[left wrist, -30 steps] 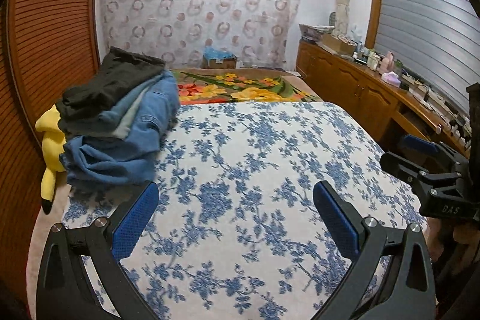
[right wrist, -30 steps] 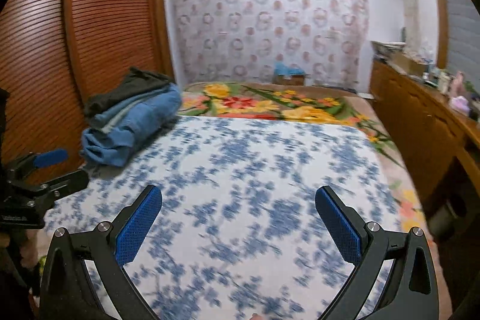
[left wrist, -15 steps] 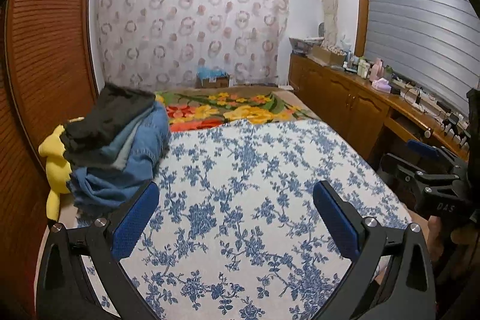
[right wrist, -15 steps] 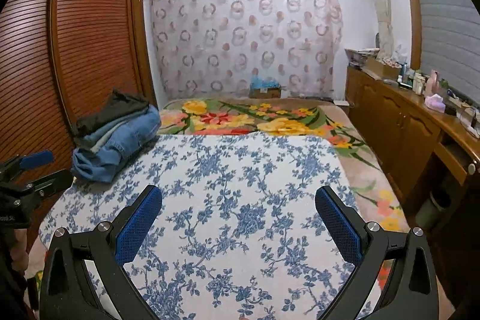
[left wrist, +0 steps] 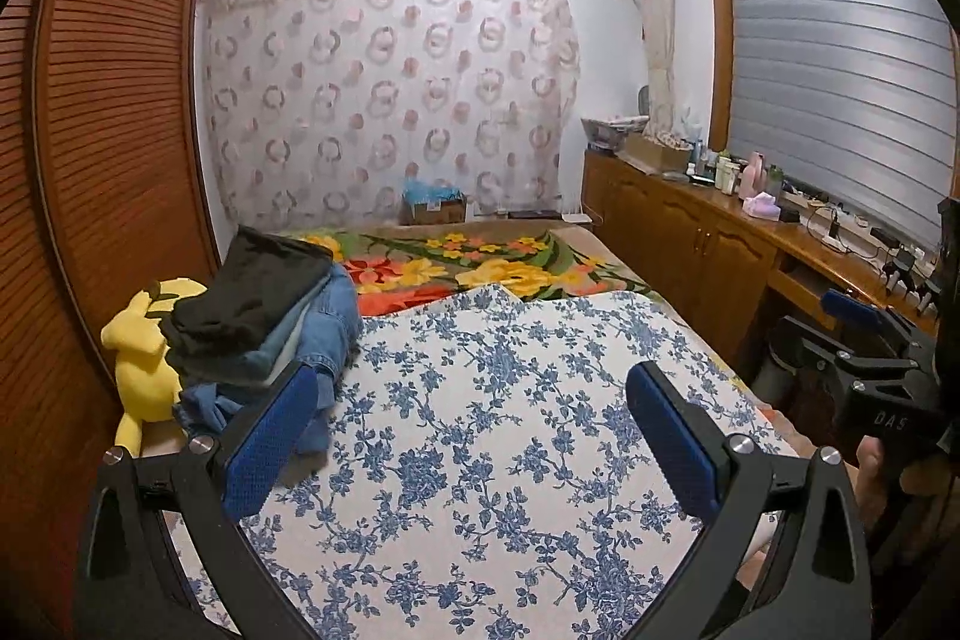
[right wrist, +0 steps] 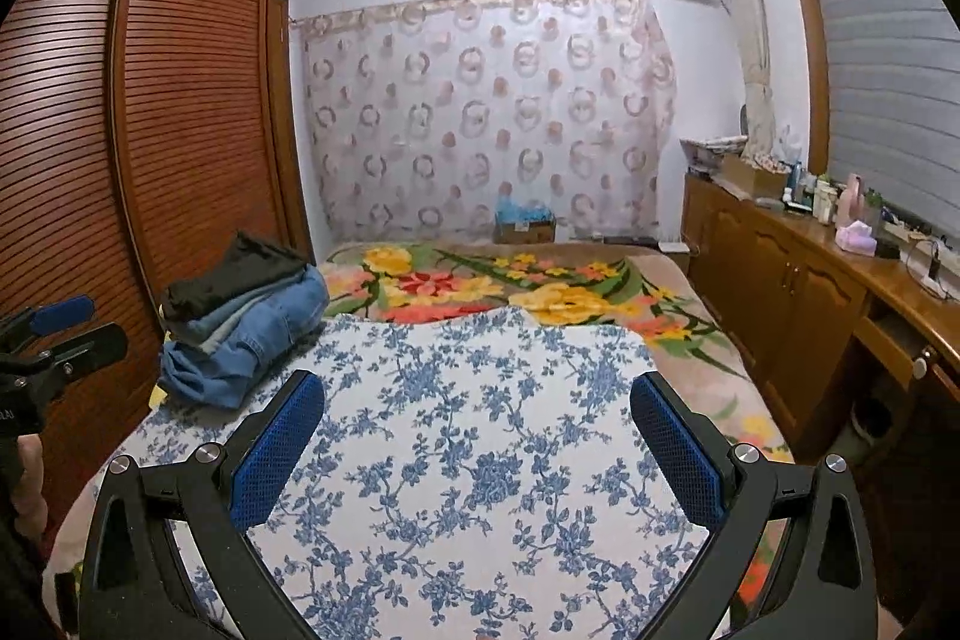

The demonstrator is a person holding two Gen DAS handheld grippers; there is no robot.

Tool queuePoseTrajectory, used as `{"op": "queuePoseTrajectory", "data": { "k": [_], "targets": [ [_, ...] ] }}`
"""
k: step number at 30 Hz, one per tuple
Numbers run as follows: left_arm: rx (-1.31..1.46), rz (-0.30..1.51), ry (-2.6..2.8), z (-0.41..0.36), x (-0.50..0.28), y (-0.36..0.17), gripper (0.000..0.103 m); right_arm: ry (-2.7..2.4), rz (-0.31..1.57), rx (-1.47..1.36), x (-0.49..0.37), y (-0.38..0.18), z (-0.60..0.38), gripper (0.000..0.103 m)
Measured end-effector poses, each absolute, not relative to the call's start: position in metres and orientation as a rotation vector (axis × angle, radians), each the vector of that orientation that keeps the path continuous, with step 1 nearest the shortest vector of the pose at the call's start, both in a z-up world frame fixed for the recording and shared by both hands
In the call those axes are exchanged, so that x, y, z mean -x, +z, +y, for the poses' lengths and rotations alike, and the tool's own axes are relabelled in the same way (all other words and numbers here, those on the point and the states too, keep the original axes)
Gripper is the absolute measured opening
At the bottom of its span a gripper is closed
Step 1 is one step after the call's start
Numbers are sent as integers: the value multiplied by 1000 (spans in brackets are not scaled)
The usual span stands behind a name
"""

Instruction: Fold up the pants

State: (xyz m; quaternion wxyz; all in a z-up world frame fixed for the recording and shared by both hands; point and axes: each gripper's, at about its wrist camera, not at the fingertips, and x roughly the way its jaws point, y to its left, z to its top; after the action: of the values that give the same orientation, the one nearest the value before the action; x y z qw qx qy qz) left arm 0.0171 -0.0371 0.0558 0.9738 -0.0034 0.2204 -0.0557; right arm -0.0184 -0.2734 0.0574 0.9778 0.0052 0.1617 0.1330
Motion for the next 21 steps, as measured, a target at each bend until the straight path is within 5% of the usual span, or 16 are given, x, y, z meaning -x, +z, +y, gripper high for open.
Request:
{"op": "queuePoseTrajectory", "data": {
  "k": [21],
  "targets": [
    [16, 457, -94, -28, -13, 48, 103, 274, 322, -1, 9, 49, -270, 102]
  ]
}}
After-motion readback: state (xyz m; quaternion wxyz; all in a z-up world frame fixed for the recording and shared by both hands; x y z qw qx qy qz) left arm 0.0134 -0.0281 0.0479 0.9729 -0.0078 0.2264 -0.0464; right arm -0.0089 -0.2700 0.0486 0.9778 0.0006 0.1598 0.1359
